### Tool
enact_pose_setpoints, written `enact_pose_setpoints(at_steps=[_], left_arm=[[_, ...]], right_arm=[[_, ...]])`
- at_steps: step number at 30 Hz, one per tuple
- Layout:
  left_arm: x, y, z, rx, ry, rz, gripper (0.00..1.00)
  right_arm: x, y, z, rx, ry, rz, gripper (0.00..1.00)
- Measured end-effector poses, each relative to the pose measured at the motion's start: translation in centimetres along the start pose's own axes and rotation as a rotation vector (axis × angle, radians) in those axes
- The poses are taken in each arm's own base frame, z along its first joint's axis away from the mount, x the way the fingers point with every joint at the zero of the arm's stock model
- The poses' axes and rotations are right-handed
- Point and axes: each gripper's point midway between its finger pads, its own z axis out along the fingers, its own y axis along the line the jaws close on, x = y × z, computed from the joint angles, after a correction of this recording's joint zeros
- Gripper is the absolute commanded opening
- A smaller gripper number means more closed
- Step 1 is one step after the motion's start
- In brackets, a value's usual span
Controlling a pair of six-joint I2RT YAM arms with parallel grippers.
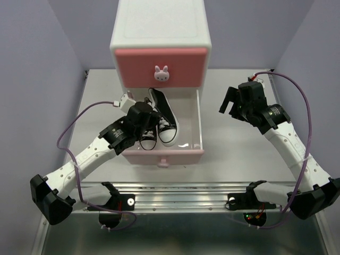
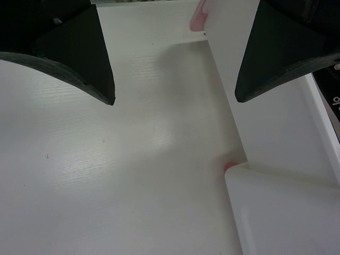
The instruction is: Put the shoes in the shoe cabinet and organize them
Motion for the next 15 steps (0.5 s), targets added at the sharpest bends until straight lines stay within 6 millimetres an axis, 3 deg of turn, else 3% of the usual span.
enact_pose_setpoints(at_steps=[15], left_arm=[[0.6,0.6,3.0,0.004,0.041,0.22,0.0]], right_arm=[[-0.2,-0.2,0.0,0.016,-0.011,0.01,1.0]])
